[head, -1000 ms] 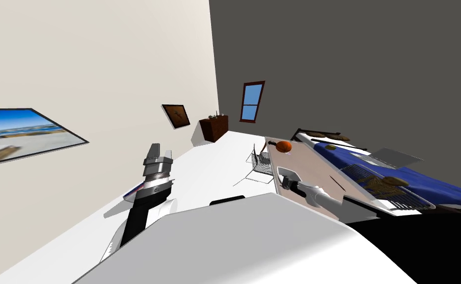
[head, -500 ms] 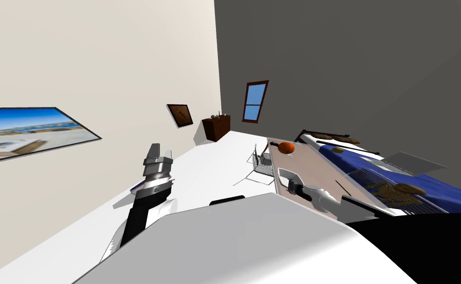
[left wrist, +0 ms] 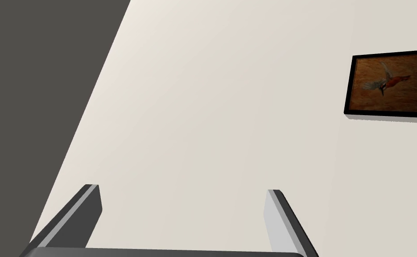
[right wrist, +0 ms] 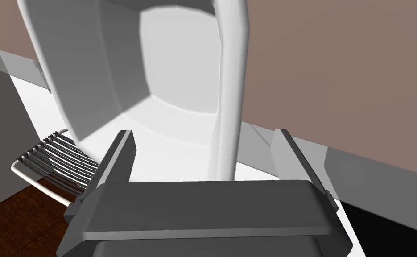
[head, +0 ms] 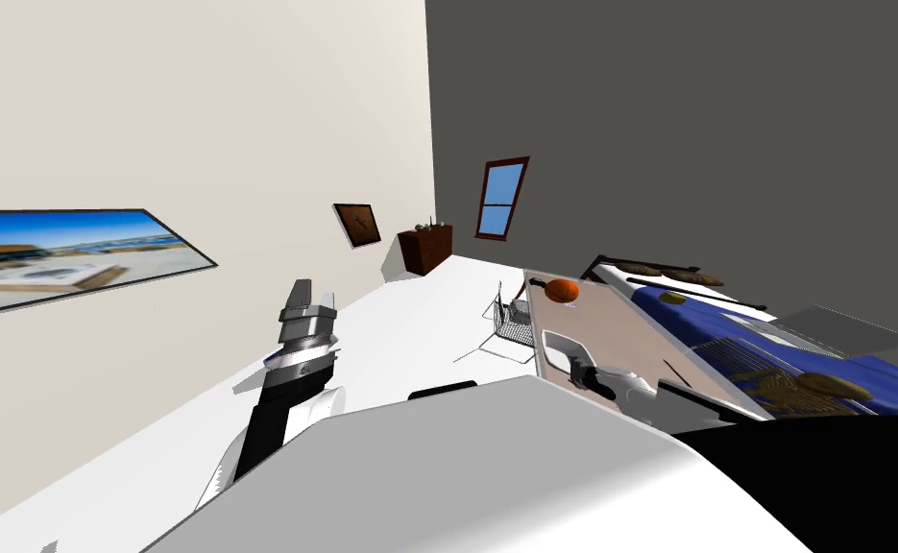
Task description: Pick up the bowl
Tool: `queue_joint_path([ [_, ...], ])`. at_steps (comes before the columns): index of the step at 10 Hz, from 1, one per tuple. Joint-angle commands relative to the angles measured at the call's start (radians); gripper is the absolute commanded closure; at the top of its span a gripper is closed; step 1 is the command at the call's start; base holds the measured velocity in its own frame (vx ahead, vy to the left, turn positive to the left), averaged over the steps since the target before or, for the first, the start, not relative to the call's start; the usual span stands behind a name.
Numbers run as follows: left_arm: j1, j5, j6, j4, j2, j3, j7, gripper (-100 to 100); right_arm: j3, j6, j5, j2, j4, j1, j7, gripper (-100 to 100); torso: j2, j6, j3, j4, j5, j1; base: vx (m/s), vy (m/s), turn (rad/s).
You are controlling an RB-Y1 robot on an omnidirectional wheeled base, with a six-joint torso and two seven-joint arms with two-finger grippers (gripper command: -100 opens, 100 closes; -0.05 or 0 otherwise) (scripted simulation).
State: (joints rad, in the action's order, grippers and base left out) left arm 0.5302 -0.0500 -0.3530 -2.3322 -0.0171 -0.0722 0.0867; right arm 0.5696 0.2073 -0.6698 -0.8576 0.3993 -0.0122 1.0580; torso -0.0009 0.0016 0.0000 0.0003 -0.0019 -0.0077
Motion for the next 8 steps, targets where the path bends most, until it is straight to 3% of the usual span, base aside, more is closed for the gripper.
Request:
queue_joint_path([
  [1, 0.0, 0.0, 0.0, 0.0, 0.0, 0.0, 0.0, 0, 0.031, -0.017, -0.002, -0.011, 0.031, 0.022, -0.017, -100, 0.0, 0.0, 0.0, 0.0, 0.0, 0.0, 0.008, -0.053, 0.058],
  [4, 0.0, 0.0, 0.0, 0.0, 0.0, 0.0, 0.0, 0, 0.026, -0.012, -0.002, -0.007, 0.019, 0.018, -0.008, -100, 0.0, 0.0, 0.0, 0.0, 0.001, 0.004, 0.001, -0.007, -0.005],
  [5, 0.0, 0.0, 0.0, 0.0, 0.0, 0.0, 0.0, 0, 0.027, -0.013, -0.002, -0.008, 0.021, 0.019, -0.011, 0, 0.0, 0.0, 0.0, 0.0, 0.001, 0.004, 0.0, 0.0, 0.0],
  [6, 0.0, 0.0, 0.0, 0.0, 0.0, 0.0, 0.0, 0, -0.023, -0.019, -0.052, 0.038, 0.071, 0.069, -0.061, -100, 0.0, 0.0, 0.0, 0.0, 0.001, 0.004, 0.017, -0.032, 0.251],
  [7, 0.0, 0.0, 0.0, 0.0, 0.0, 0.0, 0.0, 0, -0.041, -0.019, -0.077, 0.038, 0.08, 0.094, -0.083, -100, -0.001, -0.001, 0.0, 0.0, 0.0, 0.003, 0.018, -0.047, 0.177],
  [8, 0.0, 0.0, 0.0, 0.0, 0.0, 0.0, 0.0, 0, -0.049, -0.019, -0.107, 0.038, 0.08, 0.094, -0.083, -100, -0.001, 0.0, -0.001, 0.0, 0.0, 0.002, 0.009, -0.028, -0.012],
])
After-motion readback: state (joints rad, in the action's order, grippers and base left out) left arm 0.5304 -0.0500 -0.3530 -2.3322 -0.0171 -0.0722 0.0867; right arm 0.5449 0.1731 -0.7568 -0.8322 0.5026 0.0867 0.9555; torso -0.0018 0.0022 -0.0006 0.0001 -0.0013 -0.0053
